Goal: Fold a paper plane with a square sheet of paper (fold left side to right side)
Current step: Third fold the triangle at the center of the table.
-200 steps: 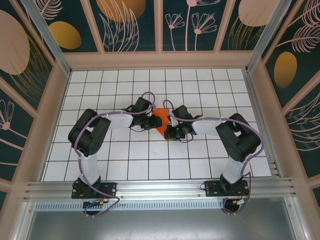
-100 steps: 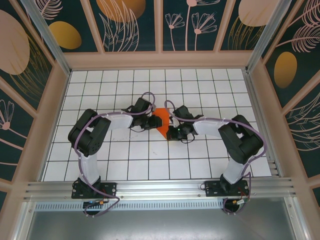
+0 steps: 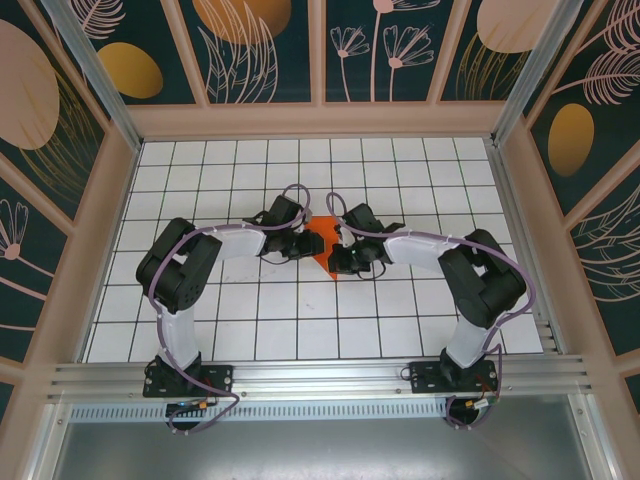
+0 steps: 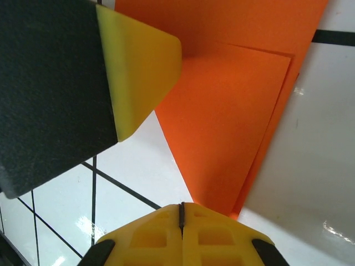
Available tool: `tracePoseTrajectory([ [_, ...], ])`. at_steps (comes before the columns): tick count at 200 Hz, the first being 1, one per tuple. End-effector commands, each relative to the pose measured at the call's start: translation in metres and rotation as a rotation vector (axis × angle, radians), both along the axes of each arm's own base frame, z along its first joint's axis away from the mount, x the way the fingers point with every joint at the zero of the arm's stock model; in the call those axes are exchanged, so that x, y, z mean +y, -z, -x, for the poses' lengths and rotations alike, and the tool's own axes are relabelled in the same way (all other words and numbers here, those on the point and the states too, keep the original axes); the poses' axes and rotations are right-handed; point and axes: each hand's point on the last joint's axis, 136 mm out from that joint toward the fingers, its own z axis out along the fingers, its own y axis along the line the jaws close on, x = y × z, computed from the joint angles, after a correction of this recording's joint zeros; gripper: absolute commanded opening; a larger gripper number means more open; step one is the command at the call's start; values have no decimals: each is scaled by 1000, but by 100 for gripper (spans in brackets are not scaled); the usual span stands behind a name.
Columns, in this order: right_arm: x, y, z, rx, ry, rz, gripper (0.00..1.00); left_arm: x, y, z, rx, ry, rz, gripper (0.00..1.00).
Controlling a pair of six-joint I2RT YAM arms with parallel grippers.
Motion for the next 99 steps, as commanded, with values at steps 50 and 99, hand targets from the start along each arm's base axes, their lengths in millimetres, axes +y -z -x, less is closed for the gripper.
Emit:
tracePoseTrajectory([
  [50,21,8,-12,13,-2,-25,0,15,33,13,57,-23,-92,33],
  [99,0,36,2,59,3,75,0,18,33,12,55,-23,-104,33],
])
